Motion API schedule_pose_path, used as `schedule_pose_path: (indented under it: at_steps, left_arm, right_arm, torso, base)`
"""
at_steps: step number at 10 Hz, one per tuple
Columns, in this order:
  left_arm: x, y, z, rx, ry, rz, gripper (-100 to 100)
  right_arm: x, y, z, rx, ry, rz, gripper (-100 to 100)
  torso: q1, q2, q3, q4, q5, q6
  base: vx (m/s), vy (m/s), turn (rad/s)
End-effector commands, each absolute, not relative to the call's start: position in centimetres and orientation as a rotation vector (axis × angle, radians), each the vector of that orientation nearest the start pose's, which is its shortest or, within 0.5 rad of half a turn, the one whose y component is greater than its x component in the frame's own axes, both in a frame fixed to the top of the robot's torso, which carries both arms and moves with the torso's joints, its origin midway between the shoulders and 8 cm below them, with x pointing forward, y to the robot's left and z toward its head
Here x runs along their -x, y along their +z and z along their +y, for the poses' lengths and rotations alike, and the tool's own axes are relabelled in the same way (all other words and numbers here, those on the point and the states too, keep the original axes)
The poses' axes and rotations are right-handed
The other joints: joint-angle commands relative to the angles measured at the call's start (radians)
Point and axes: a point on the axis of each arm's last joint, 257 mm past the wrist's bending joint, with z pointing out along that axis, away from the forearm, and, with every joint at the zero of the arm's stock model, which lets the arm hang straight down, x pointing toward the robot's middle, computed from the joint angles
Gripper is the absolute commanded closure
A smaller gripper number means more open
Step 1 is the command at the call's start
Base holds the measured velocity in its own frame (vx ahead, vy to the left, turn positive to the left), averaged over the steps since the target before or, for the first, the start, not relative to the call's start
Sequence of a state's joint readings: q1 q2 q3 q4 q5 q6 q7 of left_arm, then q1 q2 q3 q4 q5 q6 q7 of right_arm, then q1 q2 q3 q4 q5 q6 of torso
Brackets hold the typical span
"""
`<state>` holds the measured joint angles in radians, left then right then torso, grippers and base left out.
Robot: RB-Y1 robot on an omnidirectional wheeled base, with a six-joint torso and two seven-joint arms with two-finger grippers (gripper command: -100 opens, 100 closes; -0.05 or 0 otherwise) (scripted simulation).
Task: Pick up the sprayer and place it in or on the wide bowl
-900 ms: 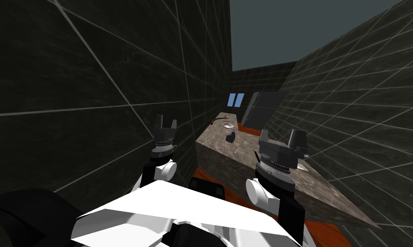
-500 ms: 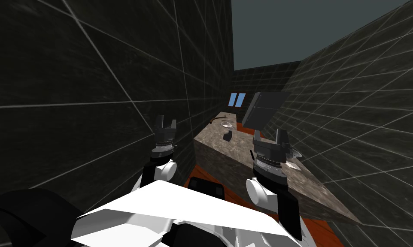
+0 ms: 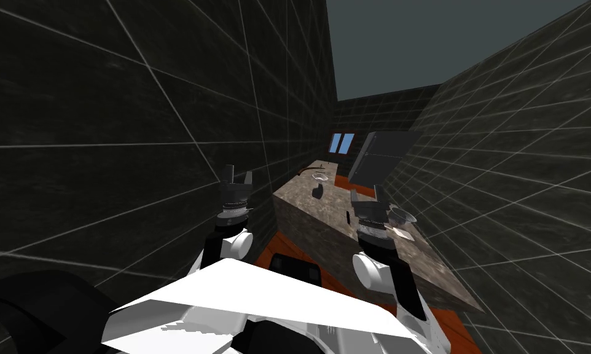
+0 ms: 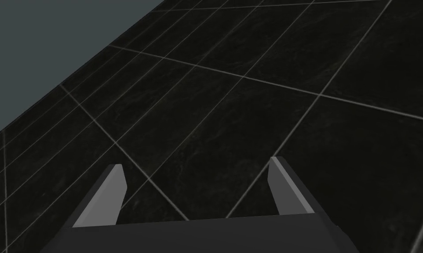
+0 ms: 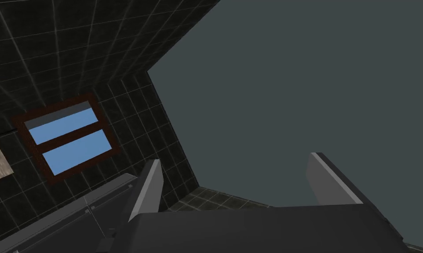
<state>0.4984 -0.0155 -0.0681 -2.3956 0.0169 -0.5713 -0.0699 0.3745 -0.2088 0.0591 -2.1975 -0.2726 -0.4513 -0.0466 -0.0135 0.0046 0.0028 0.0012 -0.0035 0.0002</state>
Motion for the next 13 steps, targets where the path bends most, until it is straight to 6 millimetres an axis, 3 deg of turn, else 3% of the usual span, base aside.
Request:
schedule_pose_path:
  at_steps: [1, 6, 7, 8, 13]
  left_arm:
    - [-30.6, 8.6, 25.6, 0.516, -1.352, 0.467, 0]
    - [-30.6, 8.6, 25.6, 0.516, -1.352, 0.467, 0]
    - [-30.6, 8.6, 25.6, 0.515, -1.352, 0.467, 0]
    - [-30.6, 8.6, 25.6, 0.516, -1.352, 0.467, 0]
    - [-30.6, 8.6, 25.6, 0.516, -1.352, 0.467, 0]
  right_arm:
    - [-39.6, 0.0, -26.2, -0.802, 1.635, 0.698, -100]
    - [-43.4, -4.9, -26.6, -0.995, 1.704, 0.809, -100]
    - [-43.6, -5.2, -26.6, -1.007, 1.705, 0.815, -100]
    - [-44.7, -6.8, -26.9, -1.072, 1.719, 0.847, -100]
    - [-47.2, -11.0, -27.8, -1.254, 1.734, 0.920, -100]
  torso:
    - [0.000, 0.000, 0.000, 0.000, 0.000, 0.000]
    - [0.004, -0.003, -0.002, -0.001, 0.001, 0.000]
    - [0.004, -0.004, -0.002, -0.001, 0.001, 0.000]
    - [0.005, -0.004, -0.002, -0.001, 0.001, 0.000]
    - [0.006, -0.004, -0.002, -0.001, 0.001, 0.000]
  base:
    - [-0.049, -0.124, 0.095]
    - [-0.066, -0.149, 0.118]
    - [-0.051, -0.106, 0.087]
    - [-0.060, -0.108, 0.150]
    - [-0.057, -0.110, 0.120]
